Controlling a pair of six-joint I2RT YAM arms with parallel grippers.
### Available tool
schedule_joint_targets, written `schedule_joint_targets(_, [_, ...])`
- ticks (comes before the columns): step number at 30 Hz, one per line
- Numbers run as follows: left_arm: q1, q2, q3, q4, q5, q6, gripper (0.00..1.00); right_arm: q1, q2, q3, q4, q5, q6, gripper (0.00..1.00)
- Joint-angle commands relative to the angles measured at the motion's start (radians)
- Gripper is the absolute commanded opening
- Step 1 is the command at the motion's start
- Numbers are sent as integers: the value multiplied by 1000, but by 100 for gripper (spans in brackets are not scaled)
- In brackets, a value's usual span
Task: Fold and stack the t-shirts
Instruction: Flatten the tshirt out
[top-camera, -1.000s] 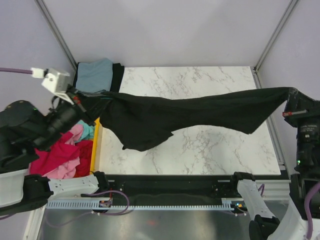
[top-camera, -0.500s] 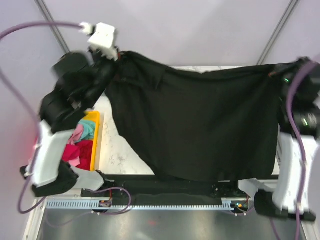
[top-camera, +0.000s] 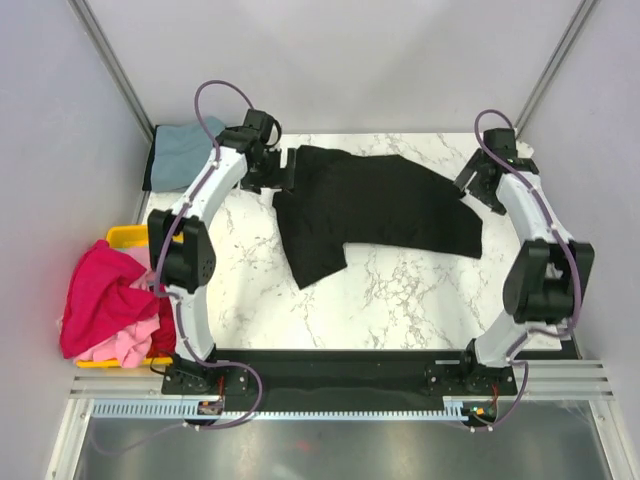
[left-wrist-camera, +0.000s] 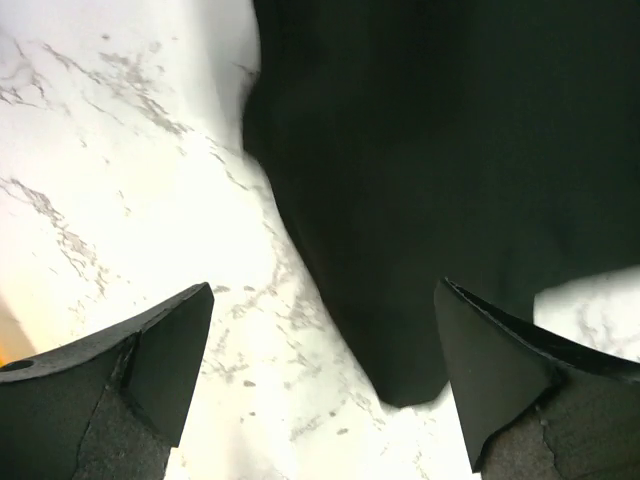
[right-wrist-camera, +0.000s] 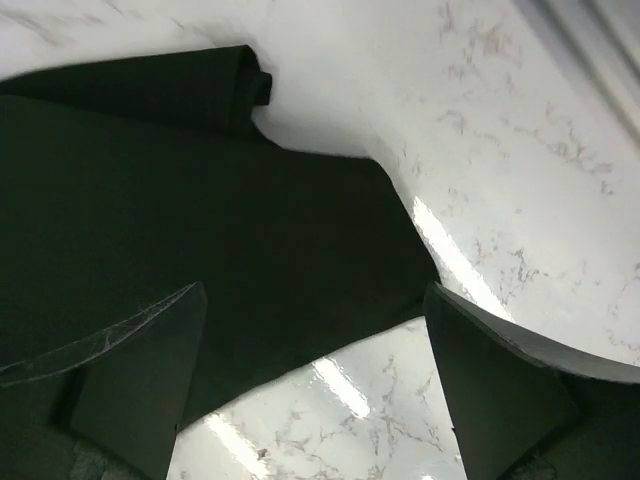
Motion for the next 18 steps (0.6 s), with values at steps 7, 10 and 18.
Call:
schedule_joint_targets(7, [-32, -467, -473, 297, 49, -85, 100, -2, -181, -219, 244, -38, -22, 98])
schedule_joint_targets(10, [-41, -488, -614, 386, 89, -145, 99, -1, -129, -226, 261, -84, -22, 98])
schedule_joint_targets(18, [-95, -389, -770, 504, 85, -234, 93, -63, -56, -297, 303, -124, -13, 98])
